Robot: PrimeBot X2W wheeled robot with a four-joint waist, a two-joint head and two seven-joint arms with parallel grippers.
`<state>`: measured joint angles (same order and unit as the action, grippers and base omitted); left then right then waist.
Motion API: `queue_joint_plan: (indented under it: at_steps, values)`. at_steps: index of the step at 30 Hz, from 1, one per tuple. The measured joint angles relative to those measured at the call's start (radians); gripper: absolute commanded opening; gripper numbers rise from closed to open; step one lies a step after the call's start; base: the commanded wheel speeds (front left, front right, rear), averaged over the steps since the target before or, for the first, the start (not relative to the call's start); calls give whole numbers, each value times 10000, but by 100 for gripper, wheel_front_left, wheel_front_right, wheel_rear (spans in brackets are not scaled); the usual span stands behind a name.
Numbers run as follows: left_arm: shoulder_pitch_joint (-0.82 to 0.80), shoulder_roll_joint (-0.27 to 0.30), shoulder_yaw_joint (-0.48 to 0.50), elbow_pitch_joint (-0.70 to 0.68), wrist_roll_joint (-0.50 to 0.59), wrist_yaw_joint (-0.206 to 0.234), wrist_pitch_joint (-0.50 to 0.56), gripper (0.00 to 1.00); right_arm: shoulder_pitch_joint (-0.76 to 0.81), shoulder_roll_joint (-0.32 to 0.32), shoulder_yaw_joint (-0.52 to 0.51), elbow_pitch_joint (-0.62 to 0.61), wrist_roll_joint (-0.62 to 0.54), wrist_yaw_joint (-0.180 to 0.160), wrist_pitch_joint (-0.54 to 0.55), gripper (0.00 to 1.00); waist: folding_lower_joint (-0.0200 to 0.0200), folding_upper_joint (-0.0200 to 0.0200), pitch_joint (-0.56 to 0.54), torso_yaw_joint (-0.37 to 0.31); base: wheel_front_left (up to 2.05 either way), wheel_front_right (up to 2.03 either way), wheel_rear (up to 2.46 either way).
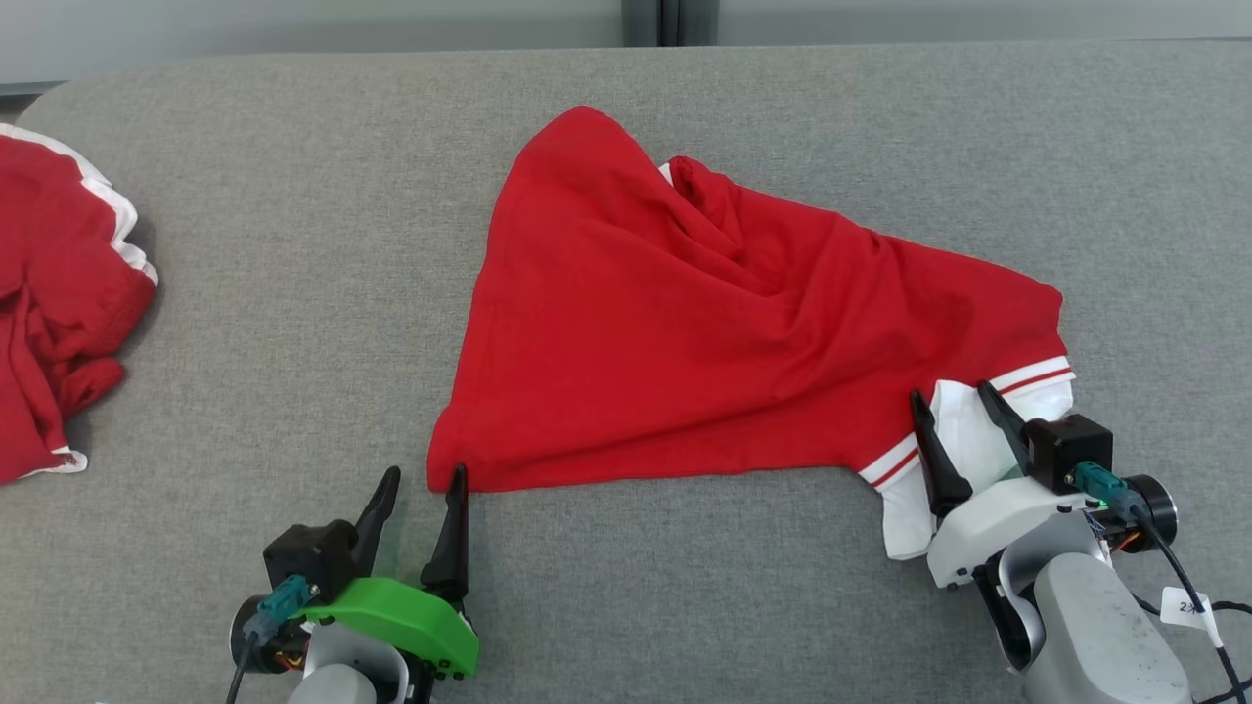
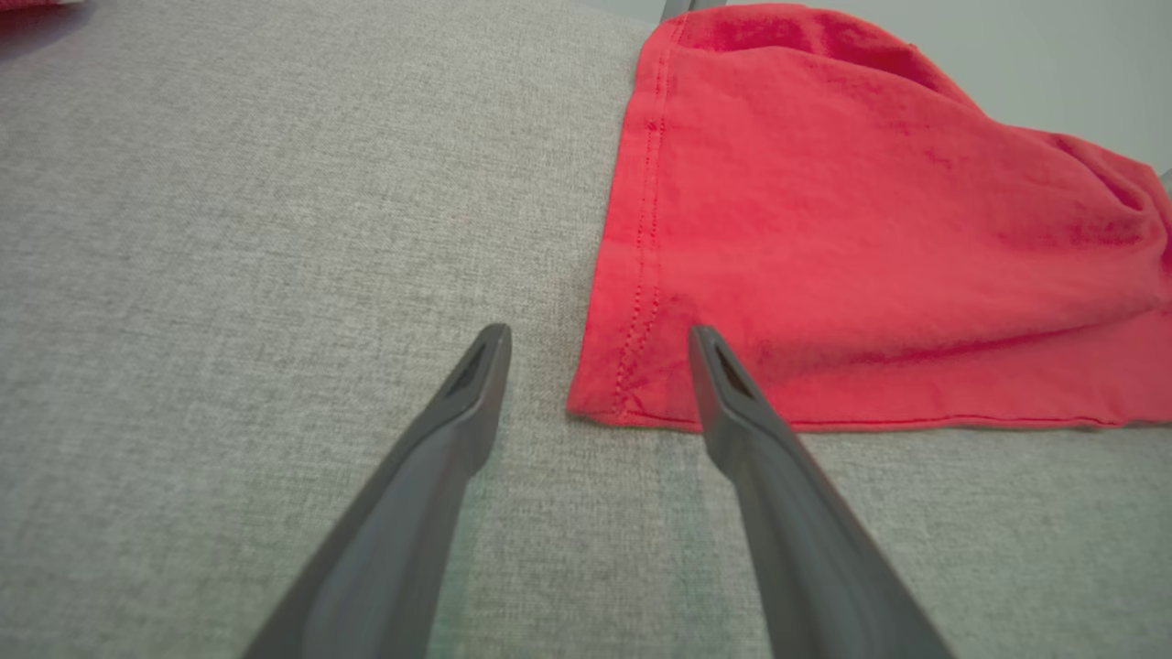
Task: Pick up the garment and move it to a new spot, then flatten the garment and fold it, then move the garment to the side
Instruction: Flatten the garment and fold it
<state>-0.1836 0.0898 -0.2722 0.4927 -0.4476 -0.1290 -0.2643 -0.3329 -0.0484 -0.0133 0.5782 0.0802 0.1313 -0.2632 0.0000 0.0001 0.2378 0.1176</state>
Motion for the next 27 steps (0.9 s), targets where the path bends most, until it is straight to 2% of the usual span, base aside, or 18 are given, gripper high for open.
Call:
queue_joint_plan:
  at_steps: [1,2,3,10,18,22,23,24,25,26,27]
  values:
    - [-22,2,-13,-15,0,0,0,100,-60,2,-21,56,0,0,0,33,0,0,22,27,0,0,0]
    - [-25,6,-19,-23,-2,0,0,100,-85,2,-40,71,6,0,0,13,0,0,36,48,0,0,0]
    - [-25,10,-25,-21,-2,0,0,100,-101,0,-67,96,15,0,0,0,0,0,50,72,0,0,0]
    - [-24,10,-23,-15,-8,0,0,100,-56,4,-261,-178,125,0,2,0,0,0,13,96,0,0,0]
    - [23,6,79,-63,-4,0,0,100,88,10,-569,-2100,372,0,0,0,0,0,-185,-113,0,0,0]
    - [177,-4,157,-67,56,0,0,100,886,-4,-959,-3145,629,0,0,0,0,0,-328,-359,0,0,0]
    - [202,-6,198,-63,79,0,0,100,1210,-2,-1035,-3325,663,0,0,4,0,0,-370,-436,0,0,0]
    - [227,-10,217,-63,109,0,0,100,1468,-4,-1095,-3411,663,0,0,40,0,0,-405,-497,0,0,0]
    - [267,-19,253,-61,132,0,0,100,1811,-4,-1139,-3503,681,0,0,49,0,0,-450,-577,0,0,0]
    - [312,-35,291,-52,144,0,0,100,2126,-2,-1183,-3570,683,0,0,90,0,0,-495,-656,0,0,0]
    - [337,-46,324,-50,178,0,2,100,2359,-2,-1223,-3603,688,0,0,100,0,0,-534,-720,0,0,0]
